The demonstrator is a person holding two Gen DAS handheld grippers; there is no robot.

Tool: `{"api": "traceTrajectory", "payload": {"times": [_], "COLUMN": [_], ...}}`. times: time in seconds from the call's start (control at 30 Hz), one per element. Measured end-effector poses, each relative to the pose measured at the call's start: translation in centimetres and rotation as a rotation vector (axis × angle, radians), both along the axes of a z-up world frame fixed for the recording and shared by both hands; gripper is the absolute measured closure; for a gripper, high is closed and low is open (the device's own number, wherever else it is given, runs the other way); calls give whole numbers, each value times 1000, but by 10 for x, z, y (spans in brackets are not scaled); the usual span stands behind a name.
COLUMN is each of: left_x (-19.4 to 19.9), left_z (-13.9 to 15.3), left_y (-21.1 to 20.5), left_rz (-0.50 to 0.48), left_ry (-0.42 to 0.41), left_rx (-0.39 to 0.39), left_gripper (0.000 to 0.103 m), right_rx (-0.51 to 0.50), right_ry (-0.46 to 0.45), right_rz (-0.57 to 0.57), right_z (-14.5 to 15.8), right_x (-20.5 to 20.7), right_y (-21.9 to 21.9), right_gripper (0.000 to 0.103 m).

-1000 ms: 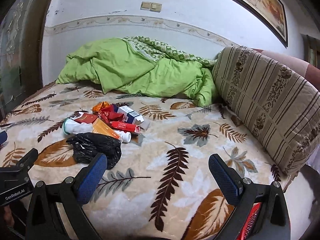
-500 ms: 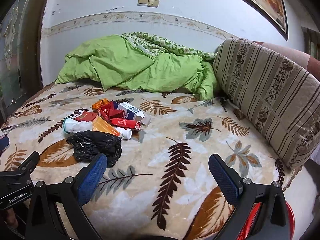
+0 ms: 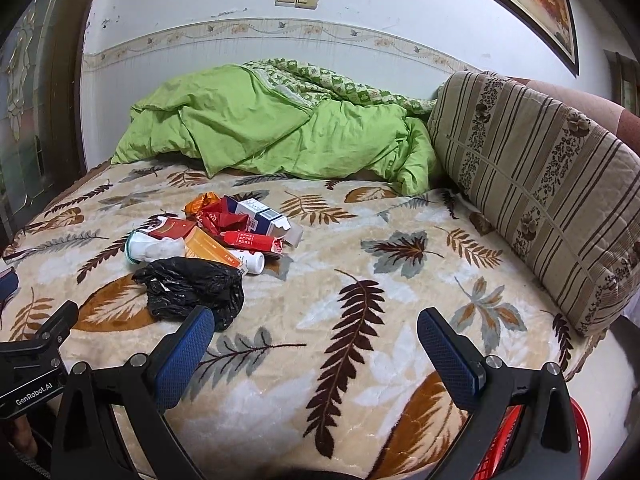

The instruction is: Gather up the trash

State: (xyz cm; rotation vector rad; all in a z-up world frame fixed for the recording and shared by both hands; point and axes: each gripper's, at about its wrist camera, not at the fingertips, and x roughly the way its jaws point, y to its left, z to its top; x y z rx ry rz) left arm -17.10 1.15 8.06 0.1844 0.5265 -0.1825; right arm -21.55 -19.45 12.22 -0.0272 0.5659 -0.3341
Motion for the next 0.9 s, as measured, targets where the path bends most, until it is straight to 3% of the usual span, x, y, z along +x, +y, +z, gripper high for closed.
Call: {"api": "traceTrajectory", "payload": {"times": [0.9], "left_x": [2], "left_z": [-6], "left_y": [-4], "left_rz": [-13], "left_ry": [29], "left_rx": [-12], "left_gripper": [0], "right_rx": [23], "right_ry": [26], "right_rz": [10], "right_z": [-5], "right_x": [2], "right_y": [-2], "right_gripper": [1]}}
